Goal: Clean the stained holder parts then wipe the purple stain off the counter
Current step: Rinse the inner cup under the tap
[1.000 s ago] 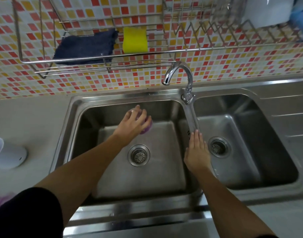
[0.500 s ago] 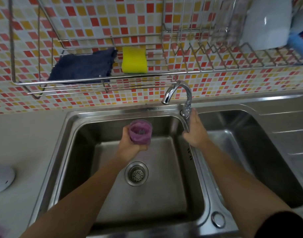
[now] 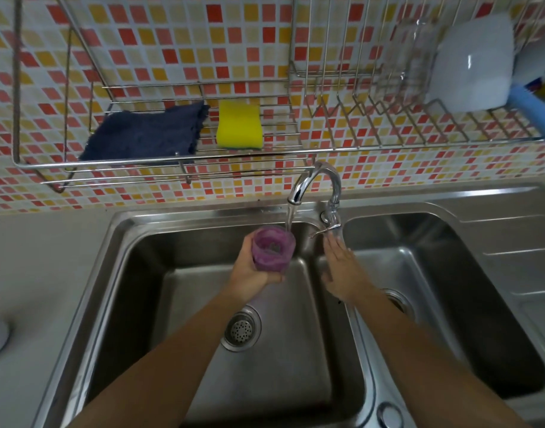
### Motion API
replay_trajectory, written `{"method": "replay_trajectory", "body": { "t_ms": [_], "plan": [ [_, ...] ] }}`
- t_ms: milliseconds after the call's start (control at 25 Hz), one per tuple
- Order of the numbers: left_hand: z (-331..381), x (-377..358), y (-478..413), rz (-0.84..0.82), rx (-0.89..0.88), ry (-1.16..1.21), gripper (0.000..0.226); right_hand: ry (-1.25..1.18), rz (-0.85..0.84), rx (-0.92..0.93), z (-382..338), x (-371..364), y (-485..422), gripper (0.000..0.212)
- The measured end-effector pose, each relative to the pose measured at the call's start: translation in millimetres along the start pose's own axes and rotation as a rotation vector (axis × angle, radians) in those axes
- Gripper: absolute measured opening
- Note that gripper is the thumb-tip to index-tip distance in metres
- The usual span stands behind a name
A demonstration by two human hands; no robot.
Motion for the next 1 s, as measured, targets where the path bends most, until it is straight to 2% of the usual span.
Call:
{"method": "replay_trajectory", "body": {
  "t_ms": [280, 400, 600, 1000],
  "plan": [
    [-15.1, -22.9, -9.0, -0.059, 0.035, 0.008, 0.091, -0.116, 0.092, -0.219, 25.4, -47.4, 44.8, 0.071],
    [-19.5, -35.6, -11.1, -0.104, 0.056, 0.027, 0.091, -0.128, 0.152, -0.227, 24.3, -51.4, 44.2, 0.080],
    [-29.4, -35.4, -1.6, -0.103, 0.087, 0.034, 0.090, -0.101, 0.190, -0.230, 29.1, -55.9, 41.2, 0.068],
    [-12.9, -35.5, -7.5, -0.098, 0.050, 0.033, 0.089, -0.107, 0.200, -0.226, 28.1, -55.4, 42.0, 0.066]
  ]
}}
Point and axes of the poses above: each hand's wrist, its own y-axis away from the middle knuckle, its own x-axis out of the back of the hand, z = x × y, the point moved 10 cm from there along -y, towards the middle knuckle, and after that the axes turned 11 degrees about -z, right-handed, at the moved point
